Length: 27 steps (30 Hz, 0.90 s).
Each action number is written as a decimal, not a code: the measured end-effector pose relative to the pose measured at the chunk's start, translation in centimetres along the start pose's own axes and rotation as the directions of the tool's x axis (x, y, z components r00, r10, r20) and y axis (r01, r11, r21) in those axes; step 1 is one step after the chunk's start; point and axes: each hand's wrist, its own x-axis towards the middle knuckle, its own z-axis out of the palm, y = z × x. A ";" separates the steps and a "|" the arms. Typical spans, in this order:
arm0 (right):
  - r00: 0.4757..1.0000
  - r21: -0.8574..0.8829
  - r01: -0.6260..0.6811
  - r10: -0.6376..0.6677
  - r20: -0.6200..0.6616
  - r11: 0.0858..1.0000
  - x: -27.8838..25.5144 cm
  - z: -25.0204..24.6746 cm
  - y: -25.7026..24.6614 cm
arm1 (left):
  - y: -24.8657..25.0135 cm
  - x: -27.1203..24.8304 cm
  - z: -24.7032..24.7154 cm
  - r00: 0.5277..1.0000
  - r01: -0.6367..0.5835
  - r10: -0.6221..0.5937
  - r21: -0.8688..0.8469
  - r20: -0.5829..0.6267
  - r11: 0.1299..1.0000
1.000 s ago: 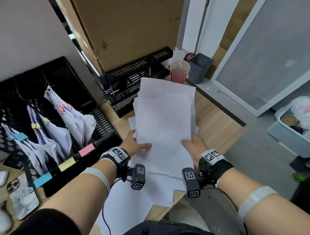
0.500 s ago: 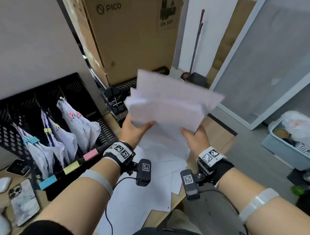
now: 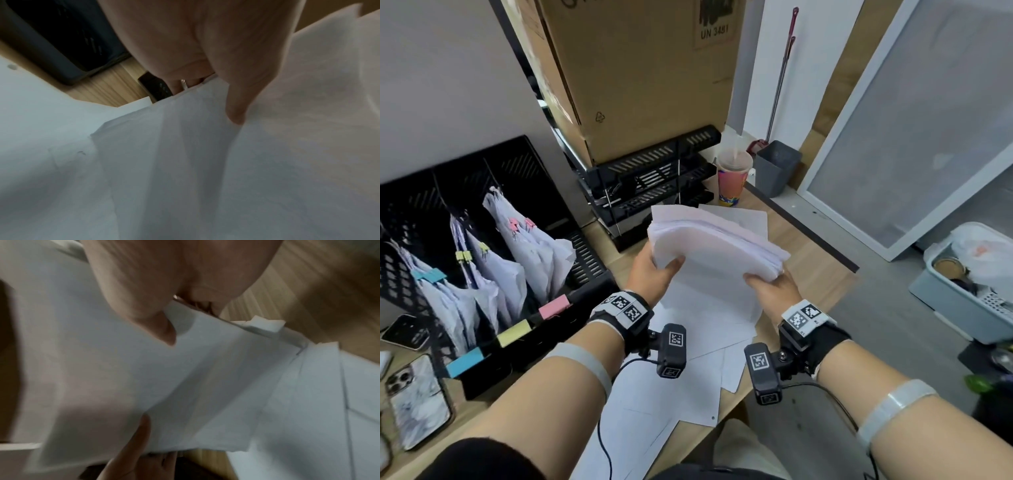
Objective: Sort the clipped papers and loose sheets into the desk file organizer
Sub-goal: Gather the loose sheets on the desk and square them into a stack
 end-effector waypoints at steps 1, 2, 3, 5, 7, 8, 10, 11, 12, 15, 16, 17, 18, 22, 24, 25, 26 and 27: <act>0.997 -0.114 -0.050 0.056 0.053 0.992 0.3 -0.1 0.1 | -0.2 0.0 0.0 1.000 0.026 -0.026 0.028 -0.007 0.999; 0.991 -0.219 -0.074 0.097 0.095 0.973 0.6 -0.3 0.3 | -0.4 0.1 0.0 0.999 0.045 -0.045 0.027 -0.017 0.999; 0.987 -0.294 -0.069 0.108 0.119 0.953 1.1 -0.5 0.5 | -0.3 0.2 0.1 0.998 0.065 -0.065 -0.013 -0.022 0.998; 0.993 -0.301 -0.007 0.042 0.107 0.954 2.1 -0.8 0.6 | 0.1 0.7 0.2 0.993 0.109 -0.114 -0.157 -0.029 0.982; 0.996 -0.283 0.069 -0.049 0.079 0.957 3.3 -1.1 0.4 | 0.5 1.6 0.1 0.987 0.140 -0.157 -0.259 -0.047 0.956; 0.995 -0.301 0.081 -0.061 0.076 0.950 3.8 -1.2 0.2 | 0.5 2.1 0.1 0.982 0.156 -0.178 -0.275 -0.058 0.949; 0.995 -0.318 0.074 -0.047 0.091 0.945 5.0 -1.2 0.2 | -0.3 2.7 0.1 0.965 0.230 -0.253 -0.232 -0.072 0.945; 0.995 -0.311 0.065 -0.038 0.092 0.948 5.6 -1.2 0.6 | -0.8 2.7 0.1 0.946 0.298 -0.315 -0.187 -0.071 0.936; 0.996 -0.314 0.043 -0.017 0.086 0.948 6.6 -1.2 1.0 | -1.7 2.9 0.1 0.918 0.377 -0.389 -0.141 -0.070 0.915; 0.997 -0.336 -0.049 0.068 0.044 0.941 8.3 -1.4 2.5 | -4.7 1.8 -0.4 0.843 0.536 -0.537 0.104 -0.024 0.838; 0.992 -0.359 -0.082 0.111 0.060 0.930 9.0 -1.4 2.9 | -5.7 1.4 -0.4 0.823 0.561 -0.567 0.169 -0.015 0.810; 0.984 -0.385 -0.114 0.156 0.080 0.916 9.6 -1.3 3.3 | -6.6 1.1 -0.4 0.807 0.578 -0.591 0.215 -0.007 0.787; 0.974 -0.412 -0.142 0.200 0.103 0.900 10.3 -1.2 3.5 | -7.4 0.7 -0.3 0.800 0.579 -0.600 0.258 0.003 0.773; 0.920 -0.519 -0.187 0.333 0.205 0.834 12.9 0.2 4.3 | -9.0 -0.1 0.4 0.819 0.546 -0.571 0.390 -0.061 0.741; 0.913 -0.565 -0.161 0.339 0.225 0.809 13.7 1.2 4.6 | -9.2 0.0 0.4 0.814 0.565 -0.572 0.369 -0.100 0.738; 0.917 -0.586 -0.143 0.329 0.224 0.798 14.2 1.7 4.9 | -9.2 0.2 0.4 0.804 0.583 -0.582 0.347 -0.121 0.734; 0.919 -0.601 -0.132 0.325 0.224 0.788 14.5 2.2 4.9 | -9.2 0.4 0.4 0.797 0.597 -0.587 0.331 -0.142 0.731; 0.916 -0.614 -0.122 0.327 0.234 0.780 14.7 2.6 5.0 | -9.2 0.6 0.3 0.796 0.600 -0.585 0.328 -0.156 0.730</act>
